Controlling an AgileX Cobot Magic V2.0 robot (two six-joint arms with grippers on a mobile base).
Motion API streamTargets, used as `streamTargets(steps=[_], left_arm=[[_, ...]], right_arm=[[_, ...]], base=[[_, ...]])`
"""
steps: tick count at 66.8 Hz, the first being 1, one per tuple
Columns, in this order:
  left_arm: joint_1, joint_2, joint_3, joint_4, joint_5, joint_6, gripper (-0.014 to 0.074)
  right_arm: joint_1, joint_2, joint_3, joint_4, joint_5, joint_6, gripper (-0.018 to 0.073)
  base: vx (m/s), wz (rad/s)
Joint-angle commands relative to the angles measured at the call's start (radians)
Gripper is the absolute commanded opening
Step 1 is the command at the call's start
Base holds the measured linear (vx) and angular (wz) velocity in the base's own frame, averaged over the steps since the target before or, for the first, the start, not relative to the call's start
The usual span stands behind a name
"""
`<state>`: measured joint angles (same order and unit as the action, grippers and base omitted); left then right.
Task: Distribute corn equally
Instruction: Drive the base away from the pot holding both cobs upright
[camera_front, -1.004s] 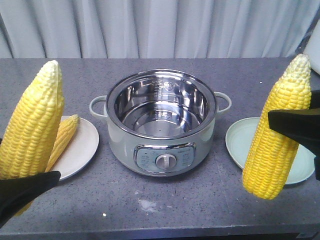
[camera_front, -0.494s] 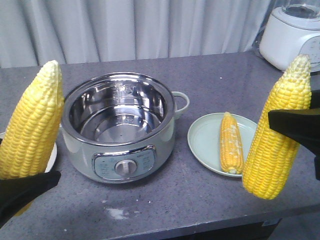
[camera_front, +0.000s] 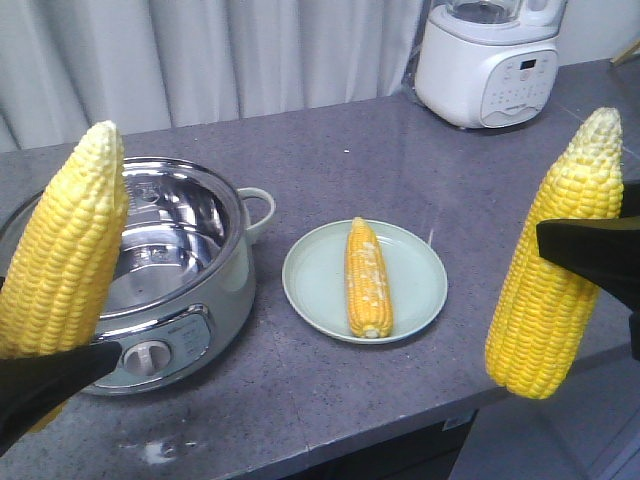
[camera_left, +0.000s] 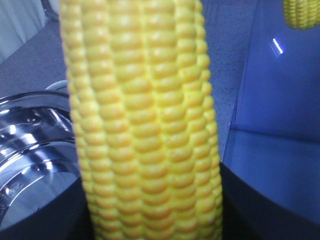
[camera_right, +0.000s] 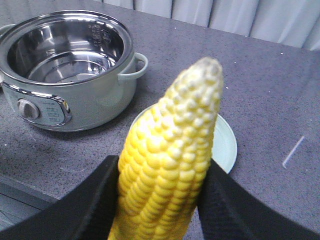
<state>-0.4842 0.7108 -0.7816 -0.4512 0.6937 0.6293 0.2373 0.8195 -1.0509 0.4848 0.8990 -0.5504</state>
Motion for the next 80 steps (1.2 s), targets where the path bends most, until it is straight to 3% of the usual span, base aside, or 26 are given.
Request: streamTargets(steps=[1, 80], left_arm=[[0.0, -0.002, -0.023, -0.032, -0.065, -0.002, 0.0272], [0.0, -0.002, -0.023, -0.032, -0.065, -0.002, 0.0272]], right_arm=[[-0.001, -0.004, -0.025, 0.023, -0.065, -0.005, 0.0112], [-0.001, -0.004, -0.025, 0.023, -0.065, -0.005, 0.0112]], base=[[0.0, -0.3], [-0.02, -0.24]])
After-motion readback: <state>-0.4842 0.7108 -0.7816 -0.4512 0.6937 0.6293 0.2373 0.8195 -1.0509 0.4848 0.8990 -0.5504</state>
